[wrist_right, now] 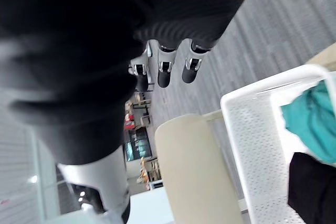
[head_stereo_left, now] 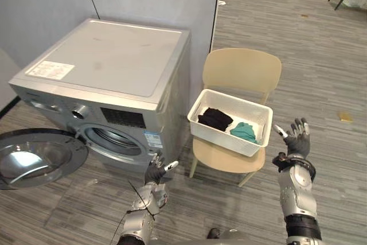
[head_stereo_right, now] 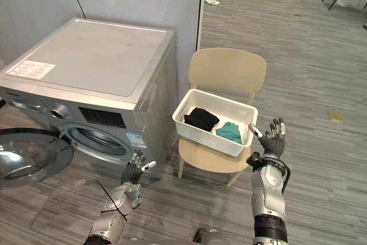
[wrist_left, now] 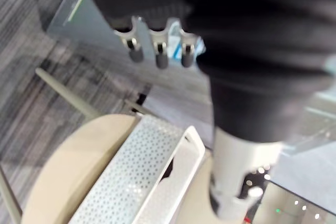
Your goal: Pick up the laundry basket with both hands and put the clothes into the washing machine.
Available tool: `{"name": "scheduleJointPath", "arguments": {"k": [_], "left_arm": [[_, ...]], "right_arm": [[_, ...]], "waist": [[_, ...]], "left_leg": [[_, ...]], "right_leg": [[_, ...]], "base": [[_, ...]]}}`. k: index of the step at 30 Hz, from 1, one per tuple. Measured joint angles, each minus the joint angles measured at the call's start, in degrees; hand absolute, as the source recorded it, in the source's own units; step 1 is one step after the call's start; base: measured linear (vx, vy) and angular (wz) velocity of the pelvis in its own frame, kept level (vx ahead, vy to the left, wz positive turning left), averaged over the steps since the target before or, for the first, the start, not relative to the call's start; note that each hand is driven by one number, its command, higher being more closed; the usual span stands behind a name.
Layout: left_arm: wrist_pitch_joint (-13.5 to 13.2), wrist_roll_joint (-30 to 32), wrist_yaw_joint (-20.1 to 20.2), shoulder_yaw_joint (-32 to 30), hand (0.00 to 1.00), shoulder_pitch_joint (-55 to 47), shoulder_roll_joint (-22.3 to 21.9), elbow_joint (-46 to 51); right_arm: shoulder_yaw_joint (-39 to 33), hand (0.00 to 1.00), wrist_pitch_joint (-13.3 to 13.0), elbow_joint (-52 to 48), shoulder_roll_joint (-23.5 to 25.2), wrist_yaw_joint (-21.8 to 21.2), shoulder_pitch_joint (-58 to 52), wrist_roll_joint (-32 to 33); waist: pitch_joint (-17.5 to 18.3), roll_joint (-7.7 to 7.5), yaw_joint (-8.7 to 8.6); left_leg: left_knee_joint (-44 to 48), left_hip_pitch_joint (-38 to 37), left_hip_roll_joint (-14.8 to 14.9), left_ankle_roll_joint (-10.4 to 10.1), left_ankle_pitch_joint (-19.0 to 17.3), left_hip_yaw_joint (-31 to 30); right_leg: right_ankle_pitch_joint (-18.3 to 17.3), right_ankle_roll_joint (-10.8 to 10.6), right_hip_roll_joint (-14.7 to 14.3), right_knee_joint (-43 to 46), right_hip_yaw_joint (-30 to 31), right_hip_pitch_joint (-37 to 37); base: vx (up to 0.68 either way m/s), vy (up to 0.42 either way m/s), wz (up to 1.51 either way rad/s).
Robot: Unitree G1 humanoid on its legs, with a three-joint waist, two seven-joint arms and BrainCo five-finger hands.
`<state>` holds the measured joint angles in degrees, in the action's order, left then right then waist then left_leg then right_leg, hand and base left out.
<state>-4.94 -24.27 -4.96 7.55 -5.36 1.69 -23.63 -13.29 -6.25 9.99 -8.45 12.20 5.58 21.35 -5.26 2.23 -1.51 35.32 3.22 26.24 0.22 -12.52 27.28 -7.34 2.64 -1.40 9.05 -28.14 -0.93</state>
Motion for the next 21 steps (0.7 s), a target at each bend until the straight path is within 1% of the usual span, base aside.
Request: {"name": "scheduleJointPath", "arguments": {"k": [1, 2, 3, 4, 5, 6, 7, 8, 9, 10, 11, 12, 13, 14, 15, 17, 18, 19, 20, 21], "left_arm": [[0.03, -0.1, 0.14, 0.19, 0.0, -1.19, -0.51, 0.43], [0.04, -0.42, 0.41, 0.37, 0.0, -2.1, -1.1, 0.87], [0.04, -0.5, 0.77, 0.5, 0.0, -2.6, -1.5, 1.04], [0.09, -1.23, 1.38, 1.05, 0.0, -2.96, -1.71, 1.19], [0.1, -2.19, 1.48, 0.8, 0.0, -3.99, -1.62, 2.51], [0.08, -2.2, 1.49, 0.76, 0.0, -4.78, -1.32, 3.5], [0.07, -2.18, 1.6, 0.81, 0.0, -5.53, -0.94, 4.3], [0.09, -2.18, 1.99, 0.81, 0.0, -6.77, -0.78, 5.35], [0.04, -2.18, 2.21, 0.77, 0.0, -7.77, -0.99, 6.09], [-0.03, -2.13, 2.51, 0.9, 0.0, -9.02, -1.43, 6.43], [0.0, -2.14, 2.54, 0.99, 0.0, -9.46, -1.63, 6.32], [0.1, -2.07, 2.64, 0.89, 0.0, -9.86, -0.64, 6.02], [0.16, -2.03, 3.18, 0.9, 0.0, -9.98, 0.55, 6.08], [0.16, -2.01, 3.33, 0.88, 0.0, -9.92, 0.74, 6.11], [0.15, -1.79, 4.69, 0.88, 0.0, -9.88, 2.23, 6.31], [0.15, -1.42, 5.03, 0.84, 0.0, -9.89, 3.23, 6.34], [0.15, -1.33, 5.08, 0.79, 0.0, -10.09, 4.3, 7.39], [0.09, -1.32, 5.08, 0.78, 0.0, -10.27, 4.64, 8.22], [0.0, -1.29, 5.11, 0.81, 0.0, -10.23, 5.13, 9.49], [-0.08, -1.28, 5.16, 0.84, 0.0, -10.13, 5.27, 9.99]], "right_arm": [[1.62, 0.0, -0.12, 0.0, -1.4, -0.05, 1.15, 0.02], [2.76, 0.0, -0.18, 0.04, -2.54, -0.04, 2.1, 0.04], [3.18, 0.0, -0.21, 0.05, -3.25, -0.07, 2.67, 0.04], [3.29, 0.0, -0.18, 0.26, -3.99, -0.15, 3.84, 0.03], [3.8, 0.0, -0.17, 1.39, -4.48, -0.23, 6.07, 0.02], [4.55, 0.0, -0.18, 2.59, -4.53, -0.52, 7.21, 0.02], [5.06, 0.0, -0.12, 3.82, -4.64, -0.88, 8.25, 0.02], [6.33, 0.0, -0.06, 5.88, -5.36, -1.42, 9.42, 0.01], [7.55, 0.0, 0.04, 7.31, -6.17, -1.9, 9.73, -0.04], [7.92, 0.0, 0.43, 8.21, -6.74, -2.53, 9.66, -0.78], [7.67, 0.0, 0.49, 8.59, -6.71, -2.56, 9.67, -0.98], [7.29, 0.0, 0.87, 10.21, -5.52, -2.55, 9.49, -1.26], [7.27, 0.0, 1.31, 11.39, -5.42, -3.04, 9.45, -1.35], [7.24, 0.0, 1.38, 11.52, -5.47, -3.11, 9.46, -1.54], [7.29, 0.0, 2.22, 12.34, -5.66, -4.15, 10.36, -3.95], [7.66, 0.0, 2.66, 14.48, -5.87, -5.07, 12.27, -5.23], [9.13, 0.0, 3.06, 17.63, -6.99, -5.65, 14.53, -7.2], [10.17, 0.0, 3.19, 18.9, -7.86, -6.19, 15.4, -8.02], [12.26, 0.0, 3.59, 20.74, -9.68, -6.98, 16.75, -10.25], [12.96, 0.0, 4.03, 21.26, -10.44, -7.47, 17.38, -11.71]], "waist": [[-0.37, 0.71, 0.8], [-0.47, 1.18, 1.21], [-0.6, 1.41, 1.59], [-0.97, 1.14, 2.59], [-2.02, 0.06, 2.84], [-2.2, -0.17, 2.95], [-2.34, -0.31, 3.19], [-2.33, -0.12, 3.94], [-2.14, 0.45, 4.46], [-1.95, 2.03, 5.01], [-2.15, 2.94, 5.04], [-2.6, 1.19, 5.22], [-2.37, -0.95, 5.17], [-2.37, -1.27, 5.17], [-2.02, -3.58, 5.57], [-2.14, -3.91, 5.55], [-2.23, -4.0, 5.61], [-2.32, -4.02, 5.62], [-2.38, -4.09, 5.64], [-2.39, -4.08, 5.63]], "left_leg": [[7.32, 2.67, 2.41, 3.16, 1.26, -3.43], [12.13, 4.78, 2.63, 3.47, 2.08, -7.41], [15.28, 6.56, 2.1, 2.82, 1.78, -9.95], [18.51, 10.27, -1.2, 0.74, 0.51, -14.73], [15.34, 12.96, -7.0, -1.78, -1.1, -18.12], [11.67, 13.39, -9.09, -1.98, -1.26, -18.86], [7.66, 13.57, -10.65, -2.16, -1.22, -19.49], [-1.05, 13.4, -12.28, -2.93, -0.7, -20.2], [-7.85, 12.87, -12.99, -4.82, 1.22, -21.1], [-12.07, 12.69, -12.89, -5.45, 5.94, -21.46], [-12.58, 12.5, -12.82, -5.13, 7.96, -21.99], [-13.05, 10.87, -14.4, -4.76, 7.89, -21.18], [-15.6, 9.99, -16.48, -3.89, 8.0, -19.96], [-15.99, 9.94, -16.78, -3.57, 8.22, -19.76], [-18.55, 9.9, -19.66, -2.19, 9.14, -17.93], [-18.93, 9.89, -20.64, -1.85, 9.35, -16.94], [-18.9, 9.96, -21.54, -1.49, 9.4, -15.77], [-18.9, 10.04, -21.75, -1.28, 9.36, -15.57], [-18.91, 10.56, -22.0, -1.11, 9.36, -15.46], [-18.92, 11.03, -22.03, -1.01, 9.43, -15.48]], "right_leg": [[-0.26, 0.72, -1.77, -1.41, 0.62, -2.3], [-0.58, 1.21, -2.26, -1.71, 1.35, -3.34], [-0.64, 1.31, -2.28, -1.93, 1.77, -3.74], [-0.64, 1.31, -1.43, -2.37, 2.48, -4.1], [-0.53, 1.12, 0.63, -2.42, 3.15, -4.2], [-0.42, 0.94, 1.43, -2.48, 3.5, -4.21], [-0.29, 0.73, 2.03, -2.64, 4.09, -4.2], [0.1, 0.07, 2.6, -3.11, 5.15, -4.06], [0.09, -0.63, 2.61, -3.25, 5.43, -4.02], [-0.6, -2.48, 1.99, -3.16, 6.13, -4.28], [-0.98, -3.1, 1.72, -2.98, 6.39, -4.77], [-1.68, -4.52, 3.98, -2.03, 6.78, -5.15], [-2.27, -5.76, 6.35, -1.08, 6.93, -4.66], [-2.28, -5.9, 6.66, -1.01, 6.91, -4.6], [-1.85, -7.62, 9.56, -1.31, 7.59, -3.01], [-1.44, -8.3, 10.67, -1.67, 7.96, -2.73], [-0.88, -9.26, 11.59, -2.32, 8.09, -2.74], [-0.76, -9.37, 11.74, -2.37, 8.15, -2.6], [-0.61, -9.47, 12.11, -2.2, 8.12, -1.97], [-0.46, -9.46, 12.26, -2.17, 8.08, -1.52]], "base": [[0.12, -0.214, -0.38], [0.12, -0.118, -0.32], [0.11, 0.016, -0.26], [0.16, 0.089, -0.23], [0.15, 0.108, -0.22], [0.12, 0.114, -0.21], [0.1, 0.12, -0.37], [0.13, 0.164, -0.46], [0.17, 0.224, -0.5], [0.17, 0.222, -0.31], [0.17, 0.256, -0.23], [0.18, 0.251, -0.03], [0.18, 0.224, 0.03], [0.22, 0.237, 0.07], [0.19, 0.193, -0.05], [0.16, 0.173, -0.1], [0.12, 0.132, -0.11], [0.11, 0.119, -0.1], [0.05, 0.052, -0.04], [0.03, 0.059, -0.03]]}}
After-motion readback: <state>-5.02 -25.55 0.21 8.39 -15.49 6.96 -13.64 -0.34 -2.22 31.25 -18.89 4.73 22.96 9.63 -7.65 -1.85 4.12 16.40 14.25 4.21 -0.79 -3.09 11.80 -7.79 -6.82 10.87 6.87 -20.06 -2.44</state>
